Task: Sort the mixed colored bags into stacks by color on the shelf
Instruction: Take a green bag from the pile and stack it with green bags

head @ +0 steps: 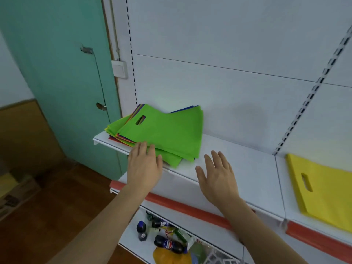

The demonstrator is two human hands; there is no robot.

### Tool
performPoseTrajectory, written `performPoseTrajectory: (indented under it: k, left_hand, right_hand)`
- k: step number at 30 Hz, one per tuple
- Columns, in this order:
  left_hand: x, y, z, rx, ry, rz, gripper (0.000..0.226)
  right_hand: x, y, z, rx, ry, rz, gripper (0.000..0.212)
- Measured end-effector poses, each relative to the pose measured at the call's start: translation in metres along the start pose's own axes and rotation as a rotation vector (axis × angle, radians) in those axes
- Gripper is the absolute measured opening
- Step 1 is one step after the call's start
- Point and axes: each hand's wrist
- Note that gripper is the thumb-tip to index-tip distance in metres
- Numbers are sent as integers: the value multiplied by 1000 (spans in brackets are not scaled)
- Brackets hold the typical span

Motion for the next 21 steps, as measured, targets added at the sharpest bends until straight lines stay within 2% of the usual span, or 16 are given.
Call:
performPoseTrajectory:
  k: [5,10,15,17,21]
  left_hand:
    - [23,4,53,12,29,49,63]
    - [44,6,98,45,85,134,80]
    - [55,-7,115,117,94,201,92]
    - [54,-11,115,98,54,223,86]
    - [52,-17,116,30,-114,174,70]
  right_hand:
    - [22,-5,68,-2,6,31,63]
    - [41,-16,119,40,28,-3,67]
    - [45,-24,141,155,-48,-37,70]
    - [47,-24,144,147,-91,-24,64]
    - [51,-22,140,49,-210,48,39]
Point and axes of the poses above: each hand's wrist, its own z-axis towards the middle knuckle, its own y-axis out of the back of the hand, x = y × z, and after that the axes turned 14 degrees about x, right-handed
